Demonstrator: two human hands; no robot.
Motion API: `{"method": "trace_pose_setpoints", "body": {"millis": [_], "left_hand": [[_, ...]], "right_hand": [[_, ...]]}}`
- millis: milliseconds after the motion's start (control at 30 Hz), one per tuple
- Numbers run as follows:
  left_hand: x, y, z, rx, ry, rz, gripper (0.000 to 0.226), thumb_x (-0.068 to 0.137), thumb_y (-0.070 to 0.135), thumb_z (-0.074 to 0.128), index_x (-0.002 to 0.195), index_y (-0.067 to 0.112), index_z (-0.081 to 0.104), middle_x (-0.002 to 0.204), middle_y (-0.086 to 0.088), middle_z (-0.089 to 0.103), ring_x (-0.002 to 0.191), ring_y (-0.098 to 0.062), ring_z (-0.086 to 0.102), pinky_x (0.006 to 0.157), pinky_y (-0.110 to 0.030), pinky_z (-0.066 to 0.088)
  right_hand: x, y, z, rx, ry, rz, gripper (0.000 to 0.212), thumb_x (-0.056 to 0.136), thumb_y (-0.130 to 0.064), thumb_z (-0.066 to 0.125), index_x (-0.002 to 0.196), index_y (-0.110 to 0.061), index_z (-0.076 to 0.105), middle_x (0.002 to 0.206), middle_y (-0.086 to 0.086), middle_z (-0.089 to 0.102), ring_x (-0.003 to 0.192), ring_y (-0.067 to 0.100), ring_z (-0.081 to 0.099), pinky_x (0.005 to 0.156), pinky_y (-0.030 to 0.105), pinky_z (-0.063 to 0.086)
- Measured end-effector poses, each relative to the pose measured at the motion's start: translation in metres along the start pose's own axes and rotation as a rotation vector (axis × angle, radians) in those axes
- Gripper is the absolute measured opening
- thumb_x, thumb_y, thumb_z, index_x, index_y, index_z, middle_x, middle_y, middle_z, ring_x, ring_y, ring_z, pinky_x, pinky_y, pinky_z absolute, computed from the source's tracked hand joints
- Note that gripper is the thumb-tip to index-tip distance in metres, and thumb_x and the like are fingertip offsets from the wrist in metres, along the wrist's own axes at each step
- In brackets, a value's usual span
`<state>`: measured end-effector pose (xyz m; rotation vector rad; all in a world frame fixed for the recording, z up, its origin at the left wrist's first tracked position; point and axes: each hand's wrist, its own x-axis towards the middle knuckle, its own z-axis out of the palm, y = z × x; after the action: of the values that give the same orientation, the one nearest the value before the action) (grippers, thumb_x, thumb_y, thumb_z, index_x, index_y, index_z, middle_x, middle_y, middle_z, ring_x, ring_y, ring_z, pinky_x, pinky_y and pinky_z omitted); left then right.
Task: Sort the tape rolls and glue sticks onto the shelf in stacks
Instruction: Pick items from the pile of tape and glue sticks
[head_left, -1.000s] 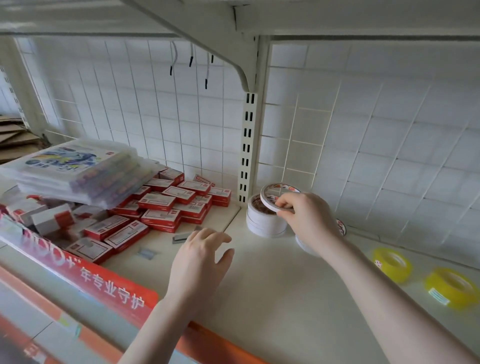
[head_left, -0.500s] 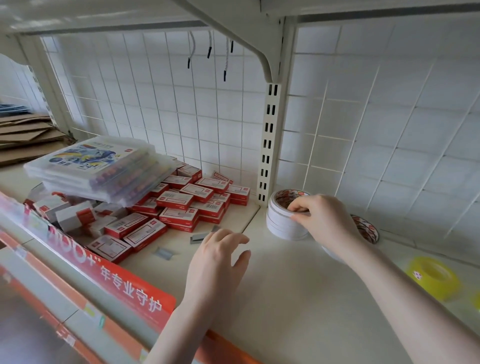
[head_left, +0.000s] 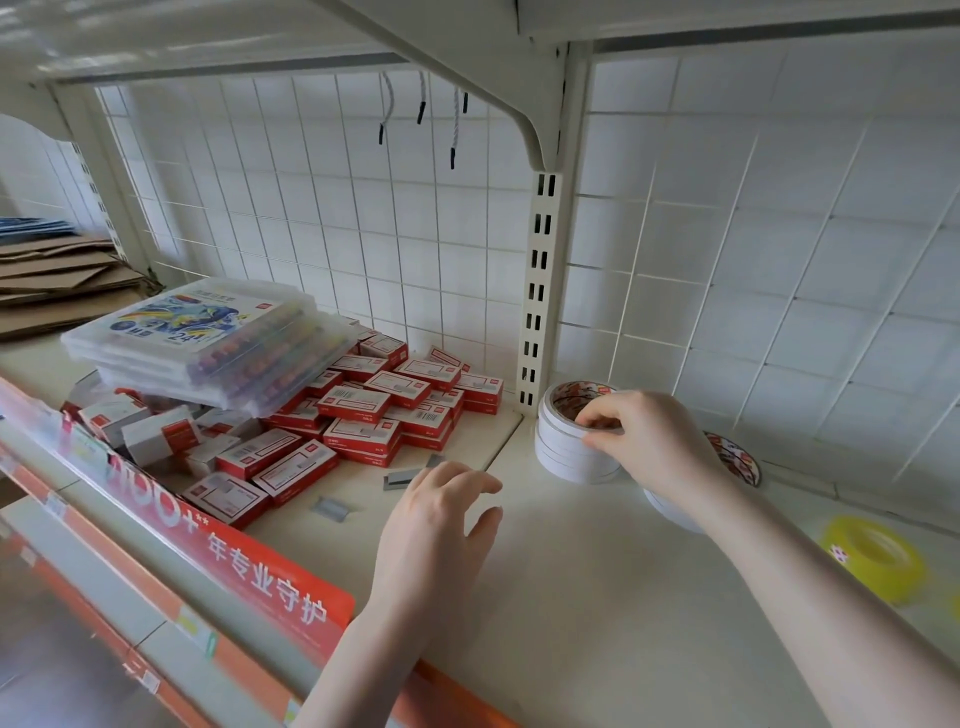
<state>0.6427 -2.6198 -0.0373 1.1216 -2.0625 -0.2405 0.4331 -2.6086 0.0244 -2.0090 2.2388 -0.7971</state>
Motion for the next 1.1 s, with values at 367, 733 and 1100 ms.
{"method": "trace_pose_setpoints", "body": {"millis": [367, 733, 1100], "left_hand": [[0.000, 0.003, -0.002, -0.011, -0.048, -0.022, 0.017, 0.079, 0.020, 0.071, 0.096, 0.023, 0.070, 0.097, 0.011, 0.063, 0.090, -0.011, 0.057, 0.070, -0.021, 0.041], [-0.002, 0.003, -0.004, -0.022, -0.093, -0.016, 0.020, 0.084, 0.026, 0.065, 0.104, 0.027, 0.067, 0.105, 0.015, 0.059, 0.097, -0.007, 0.054, 0.072, -0.016, 0.033], [-0.003, 0.001, -0.004, -0.047, -0.101, 0.006, 0.019, 0.083, 0.024, 0.067, 0.102, 0.026, 0.068, 0.101, 0.013, 0.060, 0.093, -0.010, 0.054, 0.070, -0.020, 0.037]], "right_hand": [[-0.003, 0.003, -0.001, 0.020, -0.014, -0.064, 0.015, 0.083, -0.012, 0.064, 0.096, -0.016, 0.071, 0.093, -0.001, 0.069, 0.092, 0.020, 0.057, 0.081, 0.033, 0.041], [-0.009, 0.002, -0.003, -0.021, 0.005, -0.077, 0.022, 0.084, -0.010, 0.063, 0.104, -0.018, 0.071, 0.102, -0.002, 0.068, 0.098, 0.019, 0.057, 0.079, 0.027, 0.035], [0.000, 0.002, -0.011, 0.110, -0.088, -0.006, 0.022, 0.076, -0.005, 0.071, 0.092, -0.019, 0.074, 0.085, -0.008, 0.068, 0.085, 0.010, 0.062, 0.072, 0.013, 0.041]]}}
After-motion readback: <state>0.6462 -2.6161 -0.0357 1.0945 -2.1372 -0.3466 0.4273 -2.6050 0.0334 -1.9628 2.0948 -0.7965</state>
